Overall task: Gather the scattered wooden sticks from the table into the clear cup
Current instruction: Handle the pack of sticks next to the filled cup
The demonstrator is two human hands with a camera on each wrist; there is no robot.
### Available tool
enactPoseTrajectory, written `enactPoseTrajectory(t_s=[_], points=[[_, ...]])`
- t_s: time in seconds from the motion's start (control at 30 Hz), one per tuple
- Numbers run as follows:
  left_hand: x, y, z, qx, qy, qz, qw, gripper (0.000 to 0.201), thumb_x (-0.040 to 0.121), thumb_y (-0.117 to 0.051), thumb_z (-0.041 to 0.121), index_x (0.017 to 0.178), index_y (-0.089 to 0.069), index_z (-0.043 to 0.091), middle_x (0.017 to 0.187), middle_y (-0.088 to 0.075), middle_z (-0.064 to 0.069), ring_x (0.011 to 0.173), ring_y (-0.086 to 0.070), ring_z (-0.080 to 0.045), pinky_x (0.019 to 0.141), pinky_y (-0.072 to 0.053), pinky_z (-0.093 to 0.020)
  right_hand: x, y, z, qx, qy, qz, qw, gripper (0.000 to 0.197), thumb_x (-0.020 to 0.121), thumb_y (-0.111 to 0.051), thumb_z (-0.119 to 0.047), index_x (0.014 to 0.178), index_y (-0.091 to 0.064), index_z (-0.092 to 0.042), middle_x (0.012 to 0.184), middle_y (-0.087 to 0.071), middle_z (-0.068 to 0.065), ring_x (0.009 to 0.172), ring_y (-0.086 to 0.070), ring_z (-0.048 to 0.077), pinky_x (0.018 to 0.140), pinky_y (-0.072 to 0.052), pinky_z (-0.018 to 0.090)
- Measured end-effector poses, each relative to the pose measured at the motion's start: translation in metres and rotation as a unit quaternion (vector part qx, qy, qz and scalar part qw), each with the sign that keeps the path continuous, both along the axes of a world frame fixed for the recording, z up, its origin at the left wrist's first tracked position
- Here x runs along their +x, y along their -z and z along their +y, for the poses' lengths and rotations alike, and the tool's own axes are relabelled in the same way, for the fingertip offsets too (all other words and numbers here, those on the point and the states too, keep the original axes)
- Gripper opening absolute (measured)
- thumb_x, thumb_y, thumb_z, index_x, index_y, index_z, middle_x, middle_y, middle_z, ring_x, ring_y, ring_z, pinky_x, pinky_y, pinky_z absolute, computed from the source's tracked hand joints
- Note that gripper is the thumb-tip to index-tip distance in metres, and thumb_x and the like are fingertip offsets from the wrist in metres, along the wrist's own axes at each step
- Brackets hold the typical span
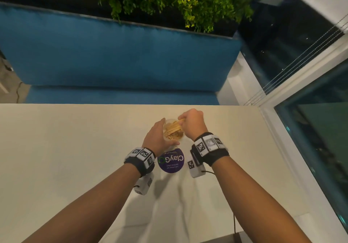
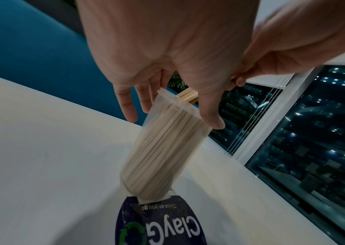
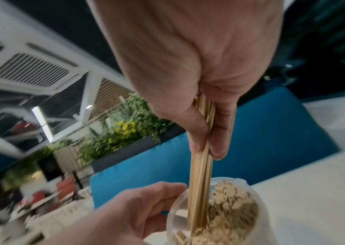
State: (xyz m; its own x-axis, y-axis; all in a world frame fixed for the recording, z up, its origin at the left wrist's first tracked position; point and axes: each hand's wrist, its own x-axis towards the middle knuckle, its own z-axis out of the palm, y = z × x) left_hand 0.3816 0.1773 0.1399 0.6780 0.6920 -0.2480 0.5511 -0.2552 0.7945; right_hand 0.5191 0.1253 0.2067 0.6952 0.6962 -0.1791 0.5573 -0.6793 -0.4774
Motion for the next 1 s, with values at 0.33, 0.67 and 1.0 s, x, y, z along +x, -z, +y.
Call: enactPoseTrajectory(t_s=[0.33,0.67,1.0], points=[[-0.004,0.002,0.002,-0.007,-0.021,-0.071,0.997,0.065,0.076,-0.078,0.027,0.133,-0.047,0.027,0.131,-0.063,0.001,0.114,-0.062,-0.022,0.099,-0.052,-0.046,-0.04,0.048,0.002,-0.03,-0.206,-0.175,0.962,0.048,0.085,-0.071,-0.015,0.131,-0.056,-0.013,0.13,-0.058,0.003,0.117,-0.044,0.022,0.101,-0.041,0.033],[-0.005,0.015,0.004,-0.012,-0.021,-0.06,0.998,0.064,0.089,-0.062,0.044,0.147,-0.037,0.031,0.148,-0.052,0.005,0.13,-0.055,-0.017,0.108,-0.047,-0.046,-0.058,0.076,-0.03,0.121,-0.148,-0.061,0.98,0.054,0.112,-0.026,-0.03,0.163,-0.023,-0.014,0.171,-0.02,-0.001,0.157,-0.01,0.006,0.128,-0.011,0.041],[-0.009,0.022,0.007,-0.018,-0.026,-0.072,0.997,0.056,0.099,-0.052,0.034,0.152,-0.037,0.024,0.153,-0.048,0.0,0.136,-0.05,-0.021,0.115,-0.04,-0.044,-0.064,0.083,-0.036,0.064,-0.197,-0.16,0.965,0.061,0.111,-0.013,-0.04,0.16,-0.032,-0.01,0.168,-0.027,0.004,0.158,-0.011,0.013,0.128,-0.009,0.044]])
